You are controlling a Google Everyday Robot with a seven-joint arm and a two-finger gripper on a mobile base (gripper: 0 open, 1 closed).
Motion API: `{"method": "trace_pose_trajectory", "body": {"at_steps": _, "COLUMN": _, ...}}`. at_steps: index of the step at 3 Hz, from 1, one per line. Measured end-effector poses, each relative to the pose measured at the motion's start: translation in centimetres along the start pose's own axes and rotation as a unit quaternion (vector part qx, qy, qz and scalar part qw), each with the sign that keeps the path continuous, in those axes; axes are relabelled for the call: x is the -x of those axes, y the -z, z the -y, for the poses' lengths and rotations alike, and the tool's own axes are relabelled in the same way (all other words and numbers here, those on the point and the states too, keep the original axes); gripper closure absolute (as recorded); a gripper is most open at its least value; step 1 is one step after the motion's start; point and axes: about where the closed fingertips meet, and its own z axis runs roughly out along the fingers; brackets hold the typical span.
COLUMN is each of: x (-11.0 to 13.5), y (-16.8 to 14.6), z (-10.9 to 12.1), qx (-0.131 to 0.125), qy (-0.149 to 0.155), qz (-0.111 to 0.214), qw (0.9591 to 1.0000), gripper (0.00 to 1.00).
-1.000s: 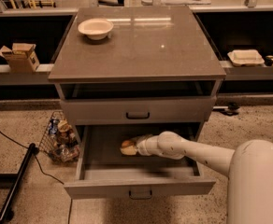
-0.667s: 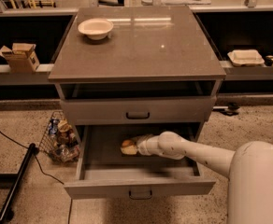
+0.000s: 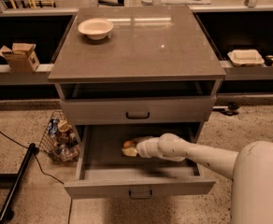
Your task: Place orange into middle drawer
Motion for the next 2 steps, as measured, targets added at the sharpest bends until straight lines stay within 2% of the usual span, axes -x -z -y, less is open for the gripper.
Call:
{"method": "trace_pose_trajectory", "body": {"at_steps": 1, "x": -0.2, "y": 0.9, "z": -1.1, "qx": 0.007, "qy": 0.001, "qz": 0.000, "qw": 1.0000, "gripper": 0.13}}
{"method": "trace_pose_trajectory", "body": {"at_steps": 2, "x": -0.3, "y": 2.3, "z": -1.9, "qx": 0.023, "qy": 0.001, "qz": 0.003, "qw": 0.9997, "gripper": 0.00}}
